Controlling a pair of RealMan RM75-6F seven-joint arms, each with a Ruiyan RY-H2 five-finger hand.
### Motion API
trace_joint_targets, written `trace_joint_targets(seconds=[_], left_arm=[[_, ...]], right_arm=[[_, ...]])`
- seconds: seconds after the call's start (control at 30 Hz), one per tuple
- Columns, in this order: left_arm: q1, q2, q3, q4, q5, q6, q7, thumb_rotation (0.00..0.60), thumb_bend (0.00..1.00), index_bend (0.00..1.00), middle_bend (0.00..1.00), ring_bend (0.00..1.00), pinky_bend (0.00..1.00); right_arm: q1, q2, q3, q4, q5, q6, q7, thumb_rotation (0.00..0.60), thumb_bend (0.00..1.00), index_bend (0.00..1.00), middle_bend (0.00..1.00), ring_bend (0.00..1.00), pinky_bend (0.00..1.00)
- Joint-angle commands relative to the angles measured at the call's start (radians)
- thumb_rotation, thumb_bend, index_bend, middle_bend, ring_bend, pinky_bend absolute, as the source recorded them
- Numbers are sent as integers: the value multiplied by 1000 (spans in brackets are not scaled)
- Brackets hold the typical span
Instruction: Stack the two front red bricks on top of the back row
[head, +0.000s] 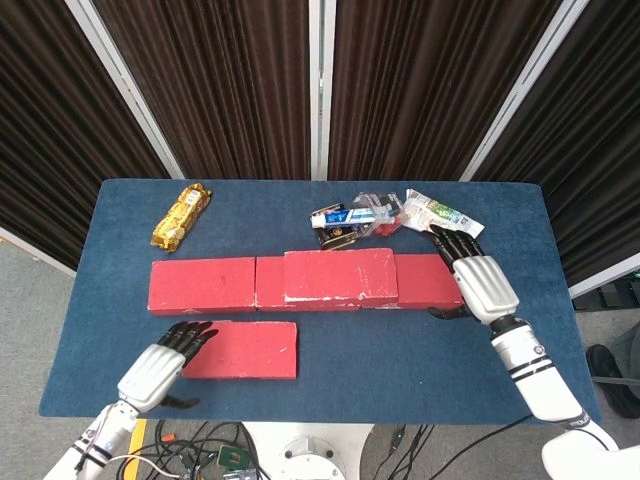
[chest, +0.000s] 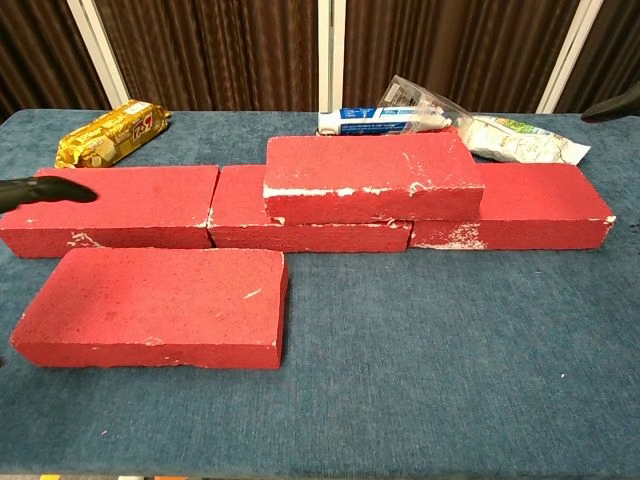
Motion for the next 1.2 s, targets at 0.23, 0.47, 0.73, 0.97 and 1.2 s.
trace_joint_targets(seconds=[0.23,0.47,0.73,0.97,1.2], left_arm=[[-127,-180,-99,-76,-321,-161,246,600,50,0,0,0,0],[-189,-281,-132,-41,-484,-149,361,600,47,0,0,0,0],[-223,-309,-146,-2,-575,-111,388,600,48,0,0,0,0],[-254,-291,-140,0,-654,-119,395,600,47,0,0,0,0],[-287,-278,-120,-17,-710,-125,409,600,48,0,0,0,0]], right_arm=[[-61,5,-2,31,-53,23,51,600,0,0,0,0,0],[-100,21,3,50,-89,37,89,600,0,0,0,0,0],[-149,27,-4,40,-173,83,102,600,0,0,0,0,0],[-176,26,-1,44,-209,101,115,600,0,0,0,0,0],[-182,20,11,55,-202,83,121,600,0,0,0,0,0]])
